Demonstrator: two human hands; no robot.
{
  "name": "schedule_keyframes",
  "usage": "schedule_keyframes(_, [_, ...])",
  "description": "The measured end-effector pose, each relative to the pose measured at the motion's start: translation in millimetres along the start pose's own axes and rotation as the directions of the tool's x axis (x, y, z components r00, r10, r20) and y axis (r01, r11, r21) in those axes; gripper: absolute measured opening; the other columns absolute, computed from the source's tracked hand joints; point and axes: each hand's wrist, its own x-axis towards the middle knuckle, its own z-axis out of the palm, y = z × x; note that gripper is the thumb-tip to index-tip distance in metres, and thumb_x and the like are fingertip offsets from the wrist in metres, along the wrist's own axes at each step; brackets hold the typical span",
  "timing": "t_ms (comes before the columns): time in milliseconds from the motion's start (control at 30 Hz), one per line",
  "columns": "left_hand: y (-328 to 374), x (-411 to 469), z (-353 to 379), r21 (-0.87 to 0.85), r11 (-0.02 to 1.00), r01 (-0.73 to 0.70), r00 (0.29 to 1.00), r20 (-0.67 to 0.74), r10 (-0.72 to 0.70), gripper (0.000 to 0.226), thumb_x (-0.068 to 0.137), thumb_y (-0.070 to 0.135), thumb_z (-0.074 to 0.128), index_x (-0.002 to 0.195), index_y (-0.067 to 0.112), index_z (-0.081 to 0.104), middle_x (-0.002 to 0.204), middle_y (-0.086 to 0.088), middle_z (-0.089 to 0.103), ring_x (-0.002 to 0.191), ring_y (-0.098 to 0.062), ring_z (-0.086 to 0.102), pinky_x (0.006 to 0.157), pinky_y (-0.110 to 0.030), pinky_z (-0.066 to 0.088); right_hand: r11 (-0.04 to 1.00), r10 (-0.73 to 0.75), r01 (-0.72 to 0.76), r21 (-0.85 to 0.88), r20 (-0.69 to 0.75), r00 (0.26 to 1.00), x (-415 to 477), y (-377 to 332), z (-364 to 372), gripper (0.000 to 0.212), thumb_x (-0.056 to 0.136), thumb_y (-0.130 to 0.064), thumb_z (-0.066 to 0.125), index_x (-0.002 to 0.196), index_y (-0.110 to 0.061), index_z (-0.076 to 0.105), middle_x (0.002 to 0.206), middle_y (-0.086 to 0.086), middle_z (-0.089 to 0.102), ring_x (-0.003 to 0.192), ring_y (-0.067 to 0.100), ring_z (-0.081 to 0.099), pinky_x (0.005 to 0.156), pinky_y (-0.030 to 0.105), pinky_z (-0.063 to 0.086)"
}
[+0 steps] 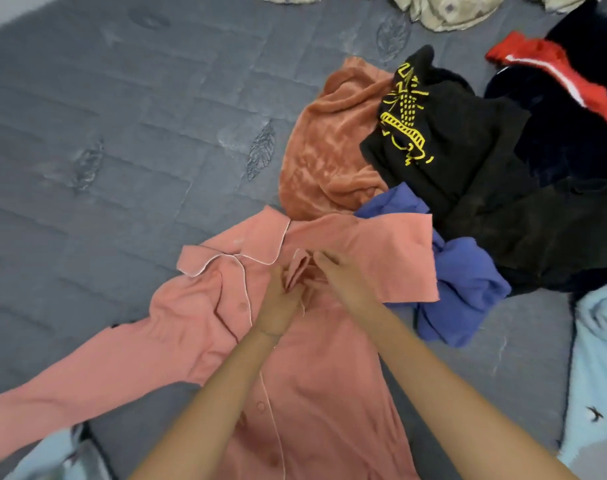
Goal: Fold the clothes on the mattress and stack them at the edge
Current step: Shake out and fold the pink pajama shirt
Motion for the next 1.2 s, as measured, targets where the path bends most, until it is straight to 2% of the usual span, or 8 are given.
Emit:
schedule_keyframes(100, [-37,2,-56,-0.032,0.994,0.104,0.975,-0.195,-0.108,0.012,0.095,0.000,0.050,0.103,0.004,0.058,0.094,-0.007,0.061,0.090,-0.016,0.056,0.080,-0.027,0.047,0.930,-0.234,0.217,-0.297,-0.023,0.972,1,14,31,0.014,0.098,-0.010,0.052,0.106,-0.012,0.064,0.109,0.007,0.064,0.095,0.013,0.056,0.085,0.004,0.039])
schedule_keyframes(200, [-69,0,-106,-0.112,0.977,0.180,0.879,-0.428,-0.211,0.008,0.096,0.007,0.051,0.091,0.003,0.055,0.076,-0.005,0.055,0.077,-0.019,0.049,0.064,-0.022,0.047,0.696,-0.386,0.326,-0.639,0.049,0.921,5,33,40,0.033,0.094,-0.008,0.056,0.125,0.003,0.057,0.131,0.018,0.057,0.123,0.029,0.051,0.107,0.026,0.029])
schedule_keyframes(333, [-101,-2,-156,-0.014,0.980,0.200,0.841,-0.510,-0.179,0.030,0.095,0.006,0.053,0.066,0.010,0.047,0.060,0.004,0.044,0.066,-0.013,0.040,0.058,-0.025,0.034,0.406,-0.347,0.266,-0.874,0.122,0.930,10,63,42,0.048,0.092,-0.026,0.059,0.137,-0.014,0.050,0.150,0.012,0.038,0.141,0.031,0.027,0.116,0.037,0.013])
schedule_keyframes(500, [-124,-1,-189,0.053,0.969,0.242,0.826,-0.535,-0.177,0.042,0.095,0.008,0.053,0.056,0.014,0.039,0.057,0.001,0.039,0.066,-0.018,0.037,0.062,-0.029,0.027,0.254,-0.262,0.190,-0.948,0.122,0.957,15,89,50,0.060,0.092,-0.047,0.053,0.147,-0.030,0.035,0.160,0.004,0.013,0.147,0.028,0.001,0.118,0.045,0.003])
schedule_keyframes(600, [-133,0,-198,0.114,0.965,0.238,0.852,-0.501,-0.151,0.017,0.095,0.010,0.054,0.088,0.001,0.067,0.089,-0.013,0.067,0.085,-0.021,0.057,0.072,-0.029,0.039,0.205,-0.278,0.156,-0.966,0.095,0.956,22,94,55,0.061,0.093,-0.048,0.050,0.148,-0.032,0.031,0.161,0.004,0.007,0.148,0.028,-0.003,0.118,0.047,0.001])
schedule_keyframes(700, [-139,-8,-209,0.223,0.954,0.199,0.848,-0.527,-0.054,0.024,0.093,0.009,0.055,0.114,0.002,0.065,0.113,-0.012,0.068,0.104,-0.026,0.061,0.085,-0.023,0.038,0.185,-0.231,0.114,-0.976,0.069,0.971,29,95,62,0.063,0.093,-0.048,0.049,0.150,-0.032,0.026,0.162,0.005,0.000,0.148,0.030,-0.006,0.118,0.048,-0.001])
schedule_keyframes(867, [-165,-53,-205,0.231,0.954,0.191,0.889,-0.453,-0.068,0.011,0.098,0.017,0.050,0.091,0.009,0.055,0.088,-0.006,0.062,0.084,-0.023,0.056,0.074,-0.032,0.040,0.223,-0.217,0.148,-0.964,0.099,0.971,14,107,84,0.066,0.092,-0.047,0.052,0.150,-0.031,0.026,0.162,0.005,0.001,0.148,0.028,-0.005,0.118,0.046,-0.001])
schedule_keyframes(1200, [-206,-125,-169,0.137,0.980,0.146,0.976,-0.184,-0.119,0.008,0.097,0.017,0.053,0.101,0.019,0.059,0.097,0.012,0.061,0.087,0.001,0.056,0.073,-0.002,0.038,0.366,-0.129,0.185,-0.912,0.147,0.981,-58,159,84,0.065,0.090,-0.046,0.060,0.147,-0.029,0.035,0.160,0.004,0.015,0.148,0.023,0.004,0.119,0.037,0.005])
